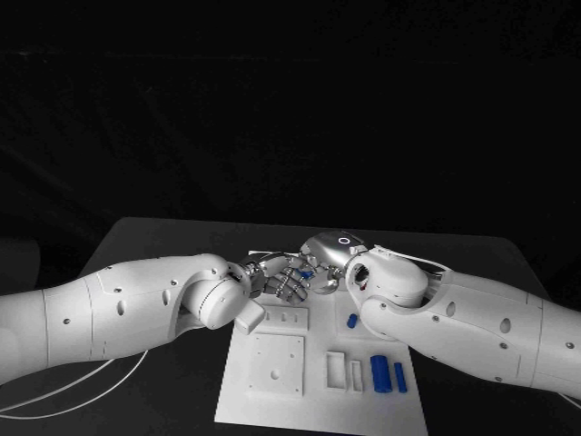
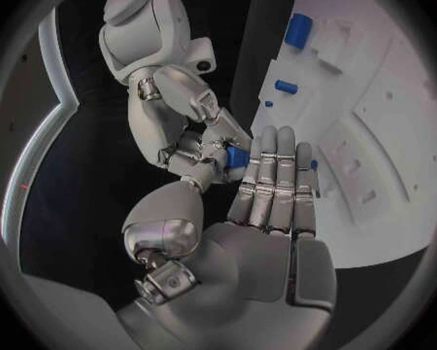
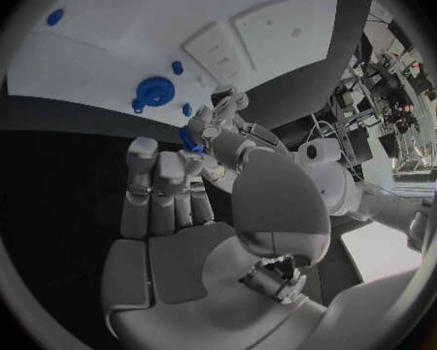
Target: Assemble the parts on the task board
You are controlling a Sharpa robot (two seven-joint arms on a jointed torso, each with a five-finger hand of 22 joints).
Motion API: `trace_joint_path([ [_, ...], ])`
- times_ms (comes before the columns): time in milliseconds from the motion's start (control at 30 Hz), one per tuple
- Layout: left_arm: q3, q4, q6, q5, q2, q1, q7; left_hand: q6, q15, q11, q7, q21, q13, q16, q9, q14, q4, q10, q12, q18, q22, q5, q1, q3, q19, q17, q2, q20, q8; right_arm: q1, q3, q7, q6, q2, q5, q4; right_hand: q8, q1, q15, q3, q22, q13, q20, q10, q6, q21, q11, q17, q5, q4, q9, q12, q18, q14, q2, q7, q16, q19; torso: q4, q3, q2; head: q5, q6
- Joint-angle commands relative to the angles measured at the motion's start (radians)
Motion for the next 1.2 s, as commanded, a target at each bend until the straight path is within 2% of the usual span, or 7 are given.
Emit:
trace_joint_path([
  [33,0.007,0.006,0.026,0.022,0.009,0.007,0.052,0.011,0.001,-0.008,-0.002,-0.003,-0.002,0.007,0.002,-0.005,-0.008,0.006,0.001,-0.015,0.002,0.004,0.007,0.004,-0.007,-0.001,0.025,0.004,0.006,-0.008,-0.005,0.024,0.036,0.008,-0.002,0.006,0.004,-0.007,-0.003,0.002,0.004,-0.001,0.000,0.009,0.047,0.003,0.000,0.000,-0.002,0.001,0.011,-0.006,0.020,0.004,0.000,0.039,-0.007,0.009,-0.0001,-0.0001,0.000,0.001,-0.001],
  [100,0.007,0.006,0.025,0.024,0.009,0.006,0.052,0.011,0.001,-0.008,-0.002,-0.004,-0.002,0.007,0.002,-0.005,-0.008,0.006,0.001,-0.015,0.002,0.005,0.008,0.005,-0.007,-0.002,0.027,0.004,0.006,-0.008,-0.006,0.024,0.036,0.009,0.000,0.005,0.004,-0.007,-0.003,0.002,0.004,-0.001,0.000,0.009,0.047,0.003,0.000,0.000,-0.002,0.001,0.011,-0.006,0.020,0.004,0.000,0.039,-0.007,0.009,0.0001,-0.0002,0.000,0.001,-0.001],
  [200,0.007,0.005,0.027,0.027,0.010,0.006,0.055,0.021,0.001,-0.010,-0.004,-0.005,-0.015,0.008,0.000,-0.003,0.032,0.020,-0.012,-0.015,0.001,-0.213,0.065,0.218,-0.003,-0.008,-0.019,0.007,0.001,-0.009,-0.007,0.025,0.037,0.009,0.000,0.002,0.004,-0.007,-0.003,0.003,0.004,-0.001,0.000,0.009,0.047,0.003,0.000,0.000,-0.002,0.001,0.011,-0.006,0.020,0.004,0.000,0.039,-0.007,0.009,-0.0001,-0.0003,0.000,0.001,-0.001],
  [900,0.007,0.006,0.027,0.044,0.007,0.006,0.057,0.021,0.003,-0.008,-0.002,0.003,-0.022,0.013,0.003,-0.005,-0.005,0.025,-0.021,-0.015,0.015,-0.207,0.044,0.270,-0.009,-0.011,-0.008,0.010,-0.004,-0.010,-0.008,0.025,0.041,0.008,0.002,-0.001,0.003,-0.008,-0.003,0.004,0.004,-0.001,0.001,0.010,0.047,0.003,0.000,0.000,-0.002,0.001,0.011,-0.007,0.020,0.004,0.000,0.039,-0.007,0.009,0.0000,-0.0003,0.000,0.001,0.000],
  [1133,0.007,0.005,0.018,0.043,0.004,0.006,0.033,0.015,0.003,-0.006,0.000,0.007,-0.024,0.016,0.003,-0.004,-0.001,0.022,-0.025,-0.015,0.019,-0.225,0.038,0.266,-0.008,-0.012,-0.060,0.008,-0.008,-0.011,-0.008,0.024,0.037,0.005,0.001,0.001,0.003,-0.008,-0.003,0.004,0.004,-0.001,0.001,0.010,0.047,0.003,0.000,0.000,-0.002,0.000,0.011,-0.007,0.020,0.004,0.000,0.039,-0.007,0.010,0.0006,-0.0003,0.000,0.000,-0.001],
  [1167,0.007,0.004,0.014,0.041,0.004,0.006,0.030,0.010,0.003,-0.003,0.004,0.007,-0.025,0.016,0.002,-0.005,0.011,0.019,-0.027,-0.013,0.019,-0.253,0.021,0.252,-0.007,-0.012,-0.104,0.010,-0.011,-0.011,-0.008,0.023,0.037,0.004,0.001,0.001,0.003,-0.008,-0.003,0.004,0.004,-0.001,0.001,0.010,0.047,0.003,0.000,0.000,-0.002,0.000,0.011,-0.007,0.020,0.004,0.000,0.039,-0.007,0.010,0.0005,-0.0001,0.000,0.000,-0.001],
  [1200,0.007,0.003,0.009,0.039,0.003,0.006,0.027,-0.004,0.004,0.004,0.011,0.008,-0.027,0.016,0.000,-0.006,0.036,0.009,-0.032,-0.012,0.020,-0.297,-0.017,0.222,-0.006,-0.012,-0.194,0.012,-0.018,-0.011,-0.008,0.023,0.037,0.003,0.001,0.001,0.003,-0.008,-0.003,0.004,0.004,-0.001,0.001,0.010,0.047,0.003,0.000,0.000,-0.002,0.000,0.011,-0.007,0.020,0.004,0.000,0.039,-0.007,0.010,0.0004,-0.0001,0.000,0.000,0.000],
])
